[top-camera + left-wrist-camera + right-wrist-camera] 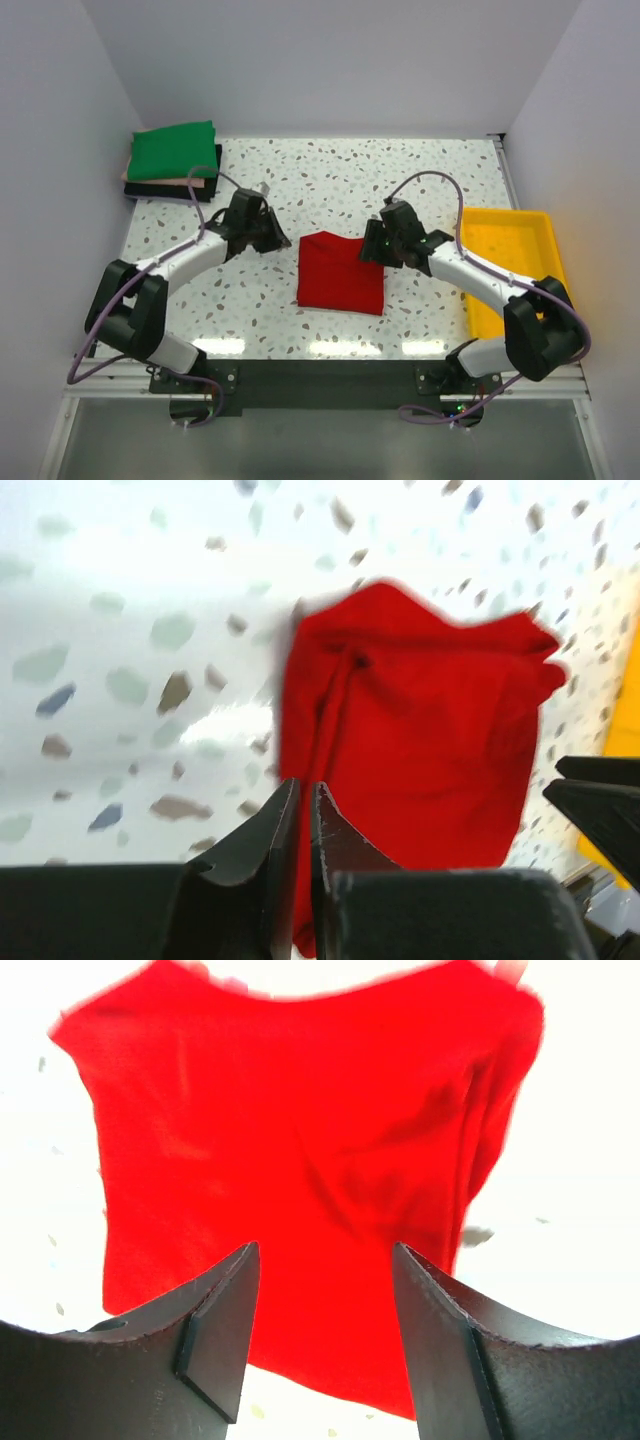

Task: Fold and stack the t-shirts
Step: Fold the tshirt

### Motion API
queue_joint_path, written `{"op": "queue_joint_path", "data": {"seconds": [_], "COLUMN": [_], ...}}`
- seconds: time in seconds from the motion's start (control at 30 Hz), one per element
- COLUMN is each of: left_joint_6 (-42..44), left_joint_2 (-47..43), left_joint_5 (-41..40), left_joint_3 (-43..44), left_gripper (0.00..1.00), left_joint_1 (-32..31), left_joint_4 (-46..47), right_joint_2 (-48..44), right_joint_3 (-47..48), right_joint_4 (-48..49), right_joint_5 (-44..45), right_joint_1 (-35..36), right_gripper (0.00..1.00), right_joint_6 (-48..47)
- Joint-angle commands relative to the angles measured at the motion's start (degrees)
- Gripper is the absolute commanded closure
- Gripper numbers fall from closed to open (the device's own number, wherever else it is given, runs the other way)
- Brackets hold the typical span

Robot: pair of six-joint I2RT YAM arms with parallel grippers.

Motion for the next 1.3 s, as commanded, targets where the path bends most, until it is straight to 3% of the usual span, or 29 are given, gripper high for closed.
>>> {"op": "queue_joint_path", "data": {"seconds": [0.0, 0.2, 0.47, 0.93, 1.27], "left_joint_6": [7.35, 10.61, 9.74, 8.68, 7.71], "left_joint_2": [4.04, 12.4, 15.93, 19.44, 21.55], "left_joint_5": [0.34, 5.08, 8.0, 8.88, 8.88], "left_joint_3": [8.63, 14.89, 16.65, 19.81, 21.3], "left_gripper": [0.86, 0.7, 0.62, 0.65, 0.73], "left_joint_1": [0.26, 0.08, -0.53, -1.5, -2.2], "left_joint_4": [-2.02, -2.2, 0.52, 1.23, 2.02], "right_joint_2": [-0.25, 5.54, 11.44, 10.39, 9.59], "right_joint_3": [6.55, 9.19, 11.13, 10.96, 11.48], "right_joint_4": [-5.57, -5.32, -3.12, -2.41, -2.59], "right_joint_5": [7.91, 10.47, 8.98, 10.12, 11.97], "right_joint_1": [-1.7, -4.43, -5.75, -5.67, -5.75], "right_gripper": [0.41, 0.43, 0.44, 0.47, 0.49], "right_joint_6": [-4.9, -6.31, -6.14, -4.73, -4.11]}}
